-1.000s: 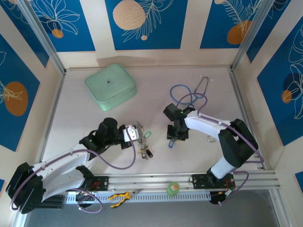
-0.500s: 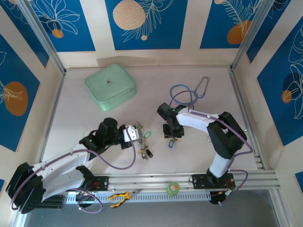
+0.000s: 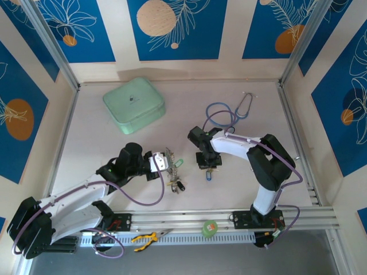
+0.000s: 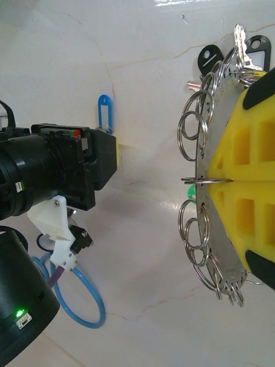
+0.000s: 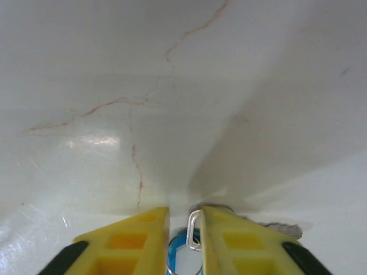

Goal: Put the keys on the keyring

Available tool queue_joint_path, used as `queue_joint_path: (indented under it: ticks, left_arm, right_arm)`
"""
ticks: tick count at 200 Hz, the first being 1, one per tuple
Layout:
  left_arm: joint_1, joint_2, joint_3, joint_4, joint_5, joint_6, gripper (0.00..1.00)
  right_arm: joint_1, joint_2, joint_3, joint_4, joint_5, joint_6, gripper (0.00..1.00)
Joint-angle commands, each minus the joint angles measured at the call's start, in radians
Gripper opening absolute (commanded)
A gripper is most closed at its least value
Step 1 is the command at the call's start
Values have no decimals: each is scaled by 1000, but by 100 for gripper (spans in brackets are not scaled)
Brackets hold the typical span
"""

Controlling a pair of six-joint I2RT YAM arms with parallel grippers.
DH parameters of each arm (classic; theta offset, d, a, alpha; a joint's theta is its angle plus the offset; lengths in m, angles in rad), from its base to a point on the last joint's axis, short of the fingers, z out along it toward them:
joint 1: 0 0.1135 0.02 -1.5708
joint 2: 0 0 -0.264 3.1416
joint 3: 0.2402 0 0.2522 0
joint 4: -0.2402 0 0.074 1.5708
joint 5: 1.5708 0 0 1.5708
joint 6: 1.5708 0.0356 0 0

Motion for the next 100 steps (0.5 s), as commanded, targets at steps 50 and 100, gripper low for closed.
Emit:
queue_joint_path:
  ticks: [50,100]
  left_arm:
    - [-11,-12,-4,-29,24,16,0]
    - [-15,-4,-4,-26,40,7,0]
  right_arm:
    - [20,-80,15,-96,50,98,37]
    - [-35,-290,-159,67,-120,458,40]
